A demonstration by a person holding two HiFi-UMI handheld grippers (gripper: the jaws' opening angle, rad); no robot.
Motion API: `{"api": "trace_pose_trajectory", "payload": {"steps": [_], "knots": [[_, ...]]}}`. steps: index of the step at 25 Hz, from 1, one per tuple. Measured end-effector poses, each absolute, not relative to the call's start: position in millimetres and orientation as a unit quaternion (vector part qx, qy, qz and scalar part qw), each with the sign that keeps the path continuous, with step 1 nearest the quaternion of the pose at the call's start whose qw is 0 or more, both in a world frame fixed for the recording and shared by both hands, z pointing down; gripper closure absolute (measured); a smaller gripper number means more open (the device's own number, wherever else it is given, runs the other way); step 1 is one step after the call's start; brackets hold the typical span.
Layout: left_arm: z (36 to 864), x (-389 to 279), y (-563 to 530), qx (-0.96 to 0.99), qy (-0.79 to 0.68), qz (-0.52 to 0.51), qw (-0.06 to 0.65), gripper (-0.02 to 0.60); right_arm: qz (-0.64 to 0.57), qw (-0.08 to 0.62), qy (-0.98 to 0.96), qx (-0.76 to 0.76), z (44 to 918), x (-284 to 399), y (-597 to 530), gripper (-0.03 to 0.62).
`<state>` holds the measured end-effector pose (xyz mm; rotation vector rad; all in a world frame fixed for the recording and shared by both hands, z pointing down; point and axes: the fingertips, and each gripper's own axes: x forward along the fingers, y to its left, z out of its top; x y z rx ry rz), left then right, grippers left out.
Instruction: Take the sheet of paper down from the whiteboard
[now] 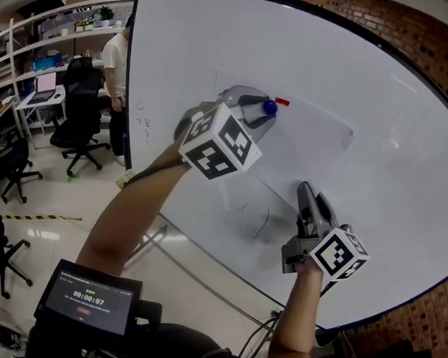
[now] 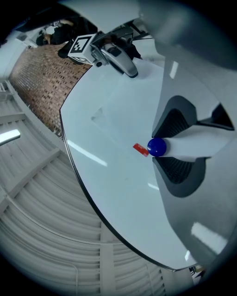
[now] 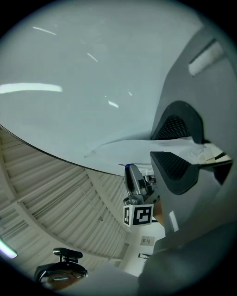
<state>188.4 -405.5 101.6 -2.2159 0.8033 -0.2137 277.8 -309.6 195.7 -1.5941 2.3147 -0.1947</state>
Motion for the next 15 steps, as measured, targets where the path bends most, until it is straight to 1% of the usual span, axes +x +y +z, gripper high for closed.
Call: {"api": "trace_pose_trajectory", "payload": {"steps": [5,6,7,15], "knots": [[101.1,189.3,-405.1,-0.866,0.311,-0.089,0.381,0.457,-0.065,0.167,0.810,-0.559,194.0,280.3,-310.2,0.522],[100.8,189.1,-405.1,-0.866,0.311,-0.090,0.381,0.457,-0.065,0.169,0.808,-0.561,193.7,281.6,-311.0,0.543],[100.6,188.7,-405.2,-0.866,0.311,-0.090,0.381,0.459,-0.065,0.171,0.806,-0.562,193.7,282.5,-311.8,0.579],[100.3,186.6,-404.1,-0.869,0.312,-0.081,0.376,0.459,-0.065,0.184,0.805,-0.560,191.8,282.2,-310.1,0.582]]}}
